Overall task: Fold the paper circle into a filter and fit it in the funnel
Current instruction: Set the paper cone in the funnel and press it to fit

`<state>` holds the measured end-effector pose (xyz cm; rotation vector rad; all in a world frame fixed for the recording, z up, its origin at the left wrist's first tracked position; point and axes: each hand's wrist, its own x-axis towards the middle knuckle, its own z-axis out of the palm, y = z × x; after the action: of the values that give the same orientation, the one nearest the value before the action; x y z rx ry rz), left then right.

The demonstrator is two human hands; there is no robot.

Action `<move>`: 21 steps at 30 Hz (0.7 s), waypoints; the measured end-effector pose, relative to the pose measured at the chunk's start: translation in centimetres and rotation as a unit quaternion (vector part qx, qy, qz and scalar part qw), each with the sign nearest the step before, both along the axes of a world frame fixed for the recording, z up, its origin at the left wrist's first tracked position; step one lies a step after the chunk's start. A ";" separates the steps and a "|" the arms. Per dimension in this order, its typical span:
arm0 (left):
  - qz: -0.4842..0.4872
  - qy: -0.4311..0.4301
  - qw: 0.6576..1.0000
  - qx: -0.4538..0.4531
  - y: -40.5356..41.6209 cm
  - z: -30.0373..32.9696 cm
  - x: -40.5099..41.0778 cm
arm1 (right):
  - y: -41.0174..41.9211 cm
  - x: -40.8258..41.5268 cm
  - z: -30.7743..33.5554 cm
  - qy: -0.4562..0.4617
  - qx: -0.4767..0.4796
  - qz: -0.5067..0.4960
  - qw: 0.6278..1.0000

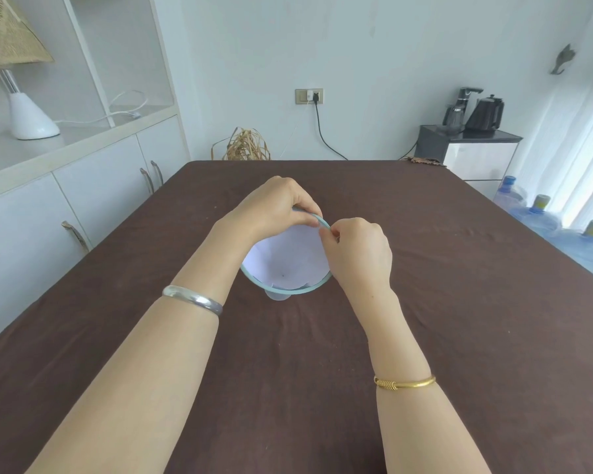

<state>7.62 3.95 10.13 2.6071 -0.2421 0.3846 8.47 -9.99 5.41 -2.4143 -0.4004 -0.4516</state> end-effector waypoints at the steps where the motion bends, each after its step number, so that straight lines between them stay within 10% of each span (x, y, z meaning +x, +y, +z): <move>1: -0.001 -0.002 1.000 0.000 0.0 0.0 0.0 | 0.0 0.0 0.0 0.001 0.001 -0.001 1.000; 21: 0.081 -0.017 0.996 0.027 1.3 -0.4 -0.6 | -0.1 0.0 -0.2 0.003 0.021 -0.004 1.000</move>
<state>7.00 5.26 9.73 2.6847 -0.0521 0.4840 8.43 -10.04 5.19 -2.3761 -0.3744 -0.4508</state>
